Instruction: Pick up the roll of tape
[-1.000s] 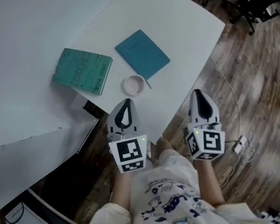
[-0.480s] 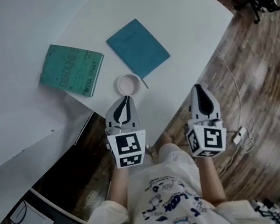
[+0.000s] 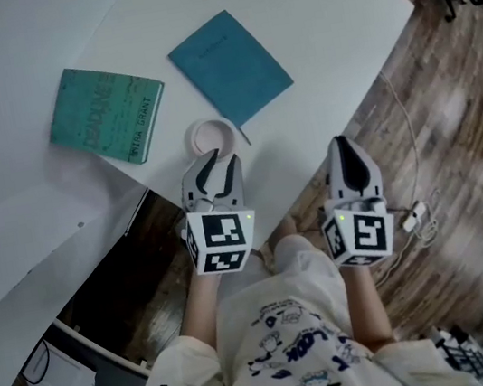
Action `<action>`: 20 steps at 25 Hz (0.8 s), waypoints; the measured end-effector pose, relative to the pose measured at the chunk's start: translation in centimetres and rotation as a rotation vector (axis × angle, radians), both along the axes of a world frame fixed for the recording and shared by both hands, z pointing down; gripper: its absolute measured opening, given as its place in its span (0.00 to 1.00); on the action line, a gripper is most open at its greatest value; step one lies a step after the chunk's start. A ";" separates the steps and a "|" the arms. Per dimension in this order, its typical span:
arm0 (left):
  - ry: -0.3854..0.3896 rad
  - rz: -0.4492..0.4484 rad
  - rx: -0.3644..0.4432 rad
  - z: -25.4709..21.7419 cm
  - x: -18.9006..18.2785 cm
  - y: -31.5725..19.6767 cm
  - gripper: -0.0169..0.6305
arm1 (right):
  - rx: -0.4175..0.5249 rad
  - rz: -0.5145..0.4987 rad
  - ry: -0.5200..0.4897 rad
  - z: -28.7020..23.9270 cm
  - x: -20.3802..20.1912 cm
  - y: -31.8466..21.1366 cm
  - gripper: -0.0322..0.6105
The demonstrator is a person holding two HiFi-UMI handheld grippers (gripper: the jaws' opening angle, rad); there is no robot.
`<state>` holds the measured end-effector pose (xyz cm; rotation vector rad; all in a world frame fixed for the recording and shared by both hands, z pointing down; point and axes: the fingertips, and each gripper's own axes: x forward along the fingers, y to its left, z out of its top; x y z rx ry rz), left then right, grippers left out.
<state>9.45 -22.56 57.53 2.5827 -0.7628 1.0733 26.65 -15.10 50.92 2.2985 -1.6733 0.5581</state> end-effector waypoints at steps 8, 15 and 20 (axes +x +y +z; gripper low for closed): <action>-0.087 0.074 -0.071 2.6 1.1 0.7 0.22 | -0.034 -0.002 -0.033 2.0 0.3 0.1 0.08; -0.176 0.075 -0.098 4.1 1.6 0.2 0.22 | -0.051 -0.003 -0.044 2.9 0.7 0.0 0.08; -0.219 0.099 -0.125 5.1 1.6 0.5 0.21 | -0.055 -0.009 -0.048 3.4 0.9 -0.1 0.08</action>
